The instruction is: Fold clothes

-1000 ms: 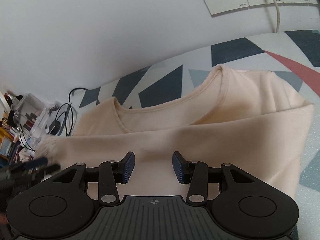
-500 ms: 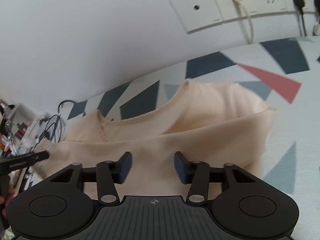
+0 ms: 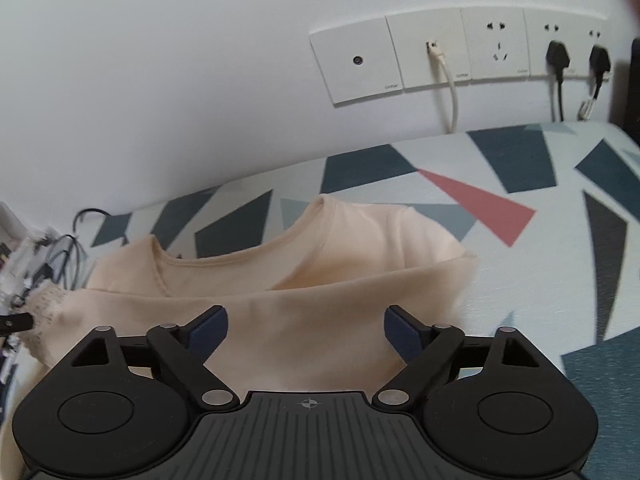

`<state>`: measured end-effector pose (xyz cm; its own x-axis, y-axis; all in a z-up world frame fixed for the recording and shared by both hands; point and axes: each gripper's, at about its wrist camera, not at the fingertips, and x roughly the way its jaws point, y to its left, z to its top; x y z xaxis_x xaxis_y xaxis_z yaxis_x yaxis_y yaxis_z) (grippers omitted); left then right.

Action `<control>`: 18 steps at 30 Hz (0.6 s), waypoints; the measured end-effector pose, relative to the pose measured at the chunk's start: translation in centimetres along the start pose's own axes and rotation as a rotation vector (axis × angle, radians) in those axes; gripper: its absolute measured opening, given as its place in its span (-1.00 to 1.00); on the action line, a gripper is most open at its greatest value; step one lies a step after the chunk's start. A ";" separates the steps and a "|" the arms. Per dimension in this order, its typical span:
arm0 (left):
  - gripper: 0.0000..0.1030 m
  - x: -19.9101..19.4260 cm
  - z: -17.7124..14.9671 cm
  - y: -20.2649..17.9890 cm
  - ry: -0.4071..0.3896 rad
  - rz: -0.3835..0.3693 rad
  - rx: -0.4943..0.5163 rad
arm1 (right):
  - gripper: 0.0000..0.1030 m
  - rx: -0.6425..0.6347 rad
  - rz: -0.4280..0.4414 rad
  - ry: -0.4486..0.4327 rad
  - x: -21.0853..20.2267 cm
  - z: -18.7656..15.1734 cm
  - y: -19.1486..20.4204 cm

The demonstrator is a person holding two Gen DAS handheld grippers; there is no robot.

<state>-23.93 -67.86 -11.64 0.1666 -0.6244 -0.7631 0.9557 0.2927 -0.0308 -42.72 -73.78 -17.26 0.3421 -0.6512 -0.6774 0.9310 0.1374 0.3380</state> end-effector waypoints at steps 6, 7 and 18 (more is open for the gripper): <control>0.67 -0.5 -1.6 0.0 0.034 -0.052 -0.017 | 0.82 -0.050 -0.039 -0.003 -0.3 -0.4 0.5; 0.67 -0.5 -2.0 0.1 0.043 -0.060 -0.023 | 0.82 -0.053 -0.046 -0.001 -0.4 -0.5 0.5; 0.67 -0.1 -6.4 2.5 0.120 -0.104 -0.040 | 0.83 -0.173 -0.060 0.014 -2.7 -2.6 1.3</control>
<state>-23.08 -62.41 -15.81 0.0349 -0.5626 -0.8260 0.9553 0.2614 -0.1378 -42.08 -69.89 -16.69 0.2856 -0.6522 -0.7022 0.9575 0.2255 0.1800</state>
